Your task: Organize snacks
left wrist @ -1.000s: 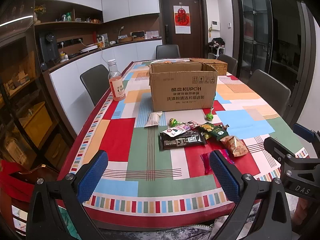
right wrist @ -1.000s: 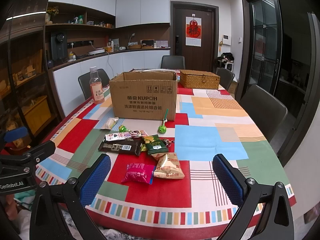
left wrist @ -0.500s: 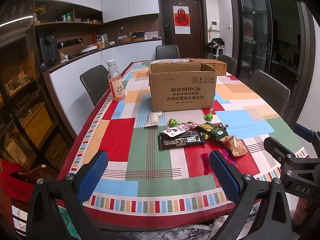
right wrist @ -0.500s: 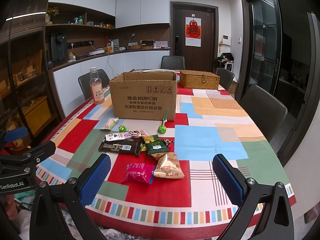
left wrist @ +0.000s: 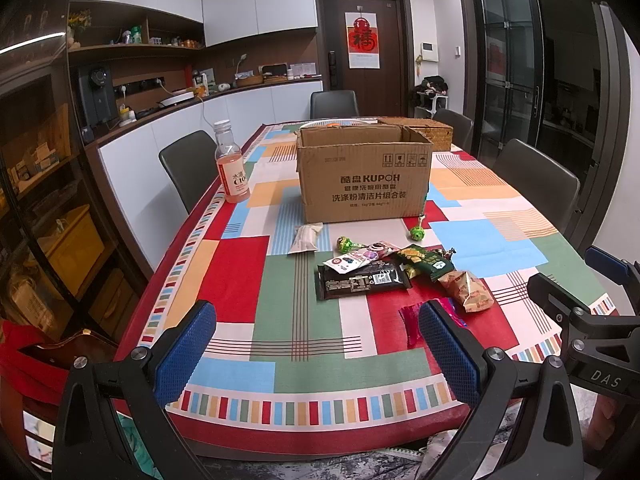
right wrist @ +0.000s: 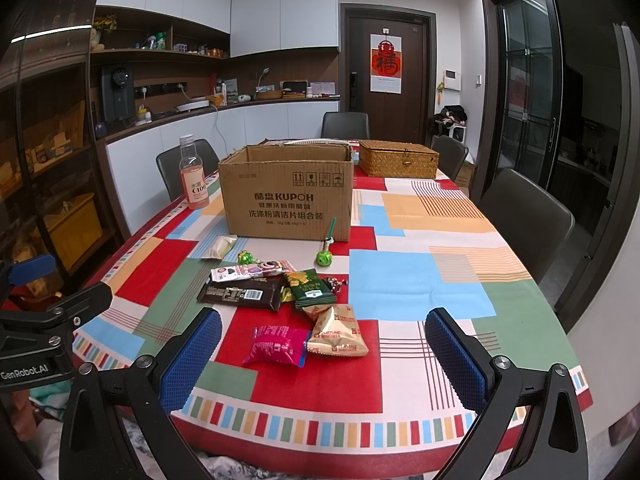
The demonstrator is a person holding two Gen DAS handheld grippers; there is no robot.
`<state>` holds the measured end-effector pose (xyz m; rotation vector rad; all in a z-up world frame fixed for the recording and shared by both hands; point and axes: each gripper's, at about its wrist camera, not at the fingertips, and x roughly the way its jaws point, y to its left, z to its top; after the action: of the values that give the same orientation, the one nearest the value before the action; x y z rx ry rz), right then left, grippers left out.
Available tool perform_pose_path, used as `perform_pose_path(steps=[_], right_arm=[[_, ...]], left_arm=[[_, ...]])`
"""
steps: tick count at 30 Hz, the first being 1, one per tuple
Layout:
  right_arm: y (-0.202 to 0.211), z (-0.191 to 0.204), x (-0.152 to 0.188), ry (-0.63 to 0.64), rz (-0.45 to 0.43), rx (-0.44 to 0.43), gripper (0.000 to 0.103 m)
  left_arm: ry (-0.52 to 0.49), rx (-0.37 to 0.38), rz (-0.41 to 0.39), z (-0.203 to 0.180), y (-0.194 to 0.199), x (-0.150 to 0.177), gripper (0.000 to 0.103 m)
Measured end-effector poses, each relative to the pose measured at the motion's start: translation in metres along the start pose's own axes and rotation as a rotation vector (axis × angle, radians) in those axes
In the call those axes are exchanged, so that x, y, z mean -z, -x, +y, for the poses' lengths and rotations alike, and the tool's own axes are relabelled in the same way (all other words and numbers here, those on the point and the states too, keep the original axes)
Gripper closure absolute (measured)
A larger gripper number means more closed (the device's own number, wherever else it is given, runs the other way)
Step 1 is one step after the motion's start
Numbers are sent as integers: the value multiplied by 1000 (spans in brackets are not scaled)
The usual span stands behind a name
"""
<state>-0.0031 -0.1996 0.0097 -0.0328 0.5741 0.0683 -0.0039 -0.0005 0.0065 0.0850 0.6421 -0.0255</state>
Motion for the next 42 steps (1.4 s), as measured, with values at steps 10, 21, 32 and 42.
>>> perform_pose_path(steps=[10, 21, 32, 42], right_arm=[[0, 0, 0, 0, 0, 0, 0], [0, -1, 0, -1, 0, 0, 0], [-1, -4, 1, -5, 6, -1, 0], [-13, -16, -1, -38, 54, -27, 0]], left_arm=[[0, 0, -1, 0, 0, 0, 0], [0, 0, 0, 0, 0, 0, 0], [-11, 7, 13, -4, -2, 1, 0], [-154, 114, 18, -25, -19, -3, 2]])
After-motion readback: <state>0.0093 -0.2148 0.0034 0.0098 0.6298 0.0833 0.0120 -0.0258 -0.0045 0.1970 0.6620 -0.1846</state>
